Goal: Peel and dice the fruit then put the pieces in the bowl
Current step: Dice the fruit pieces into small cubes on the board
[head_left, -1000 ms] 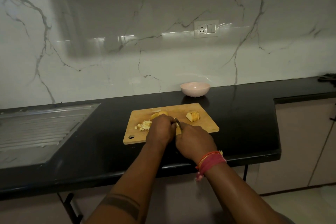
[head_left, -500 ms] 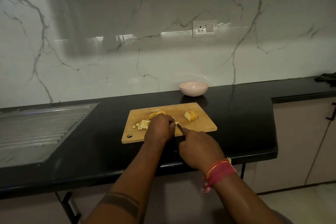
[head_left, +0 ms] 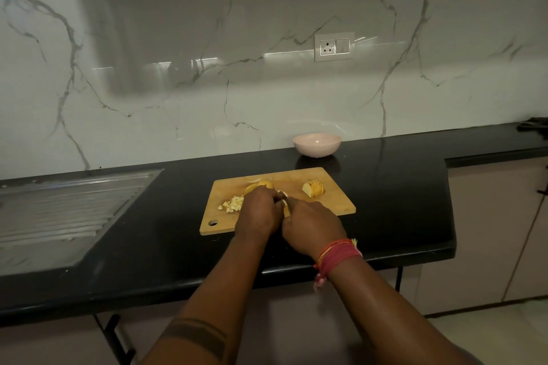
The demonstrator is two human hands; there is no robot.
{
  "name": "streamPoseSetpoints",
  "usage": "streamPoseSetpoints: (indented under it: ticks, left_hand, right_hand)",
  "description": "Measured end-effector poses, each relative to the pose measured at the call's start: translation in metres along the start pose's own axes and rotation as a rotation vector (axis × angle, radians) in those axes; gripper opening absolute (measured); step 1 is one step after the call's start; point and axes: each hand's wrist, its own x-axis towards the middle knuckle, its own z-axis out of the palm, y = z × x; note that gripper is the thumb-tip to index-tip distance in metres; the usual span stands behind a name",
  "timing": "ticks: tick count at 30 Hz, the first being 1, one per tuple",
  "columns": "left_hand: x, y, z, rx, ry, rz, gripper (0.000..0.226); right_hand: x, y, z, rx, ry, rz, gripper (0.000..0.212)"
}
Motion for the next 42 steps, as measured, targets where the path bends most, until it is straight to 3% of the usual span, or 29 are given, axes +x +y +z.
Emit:
streamPoseSetpoints:
  ticks: [6, 19, 28, 36, 42]
  left_hand:
    - [0.001, 0.001, 0.002, -0.006, 0.018, -0.029, 0.019]
    - [0.003, -0.011, 0.012, 0.069, 0.070, -0.029, 0.022]
    - [0.006, -0.012, 0.012, 0.040, 0.048, -0.050, 0.016]
    - [0.005, -0.009, 0.013, 0.072, 0.062, -0.077, 0.014]
    - [-0.002, -0.003, 0.005, 0.165, 0.069, -0.054, 0.020]
  right_hand:
    - [-0.007, 0.000, 0.000, -0.063, -0.018, -0.022, 0.033]
    - [-0.024, 0.008, -0.003, 0.073, 0.043, -0.009, 0.054]
    - [0.001, -0.005, 0.000, 0.005, -0.007, -0.008, 0.034]
    - [-0.026, 0.006, 0.000, -0.056, -0.015, -0.036, 0.043]
    - [-0.031, 0.010, -0.004, 0.046, 0.029, -0.018, 0.050]
